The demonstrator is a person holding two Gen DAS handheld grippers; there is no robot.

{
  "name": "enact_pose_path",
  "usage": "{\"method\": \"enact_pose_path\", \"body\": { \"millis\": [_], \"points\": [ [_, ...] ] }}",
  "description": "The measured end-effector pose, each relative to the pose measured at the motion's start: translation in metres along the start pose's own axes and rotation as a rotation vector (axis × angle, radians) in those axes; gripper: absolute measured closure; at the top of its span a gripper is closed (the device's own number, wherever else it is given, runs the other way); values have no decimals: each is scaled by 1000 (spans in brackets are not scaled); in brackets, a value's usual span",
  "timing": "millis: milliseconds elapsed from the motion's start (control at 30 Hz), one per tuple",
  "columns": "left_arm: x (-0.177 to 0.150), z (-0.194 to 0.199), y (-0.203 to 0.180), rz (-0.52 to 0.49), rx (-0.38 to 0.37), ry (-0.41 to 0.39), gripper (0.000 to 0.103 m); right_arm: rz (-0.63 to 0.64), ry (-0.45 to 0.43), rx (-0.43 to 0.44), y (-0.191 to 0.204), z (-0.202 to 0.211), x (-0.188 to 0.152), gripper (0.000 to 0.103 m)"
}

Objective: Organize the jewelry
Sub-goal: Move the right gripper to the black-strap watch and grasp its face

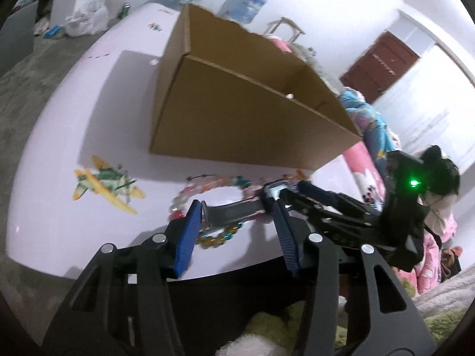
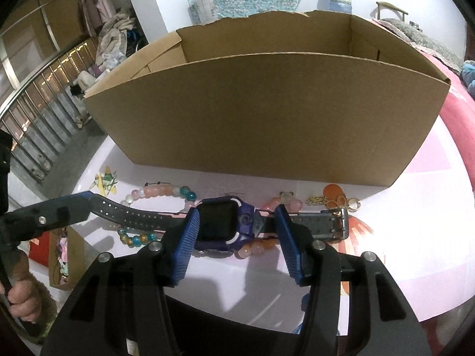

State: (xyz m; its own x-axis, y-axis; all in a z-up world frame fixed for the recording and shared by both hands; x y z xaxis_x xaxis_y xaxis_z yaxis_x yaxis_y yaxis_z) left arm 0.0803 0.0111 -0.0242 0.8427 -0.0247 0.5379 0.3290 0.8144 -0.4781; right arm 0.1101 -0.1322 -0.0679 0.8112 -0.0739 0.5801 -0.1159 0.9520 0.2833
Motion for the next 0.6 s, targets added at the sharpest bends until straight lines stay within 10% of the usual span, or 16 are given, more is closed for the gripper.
{"method": "enact_pose_path", "body": {
  "millis": [400,600],
  "points": [
    [2,-23,23,56,114,45,74,-4,-8,-2,-2,0,0,51],
    [4,-13,18,142,-42,-6,77,5,-14,-9,-2,2,-2,51]
  ]
}}
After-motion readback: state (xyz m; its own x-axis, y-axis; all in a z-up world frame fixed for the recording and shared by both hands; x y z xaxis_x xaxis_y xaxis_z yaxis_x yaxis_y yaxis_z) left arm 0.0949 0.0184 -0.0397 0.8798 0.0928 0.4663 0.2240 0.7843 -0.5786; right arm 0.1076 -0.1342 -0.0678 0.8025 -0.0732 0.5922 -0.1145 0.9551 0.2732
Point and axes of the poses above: each gripper's, at about its wrist camera, not at the fingertips, and z roughly against the way its jaws point, y to its left, x to its top, the point moved 6 cm from there along -z, roughly the way its jaws point, and after that the axes turned 4 degrees about x, right-handed, at the moved point
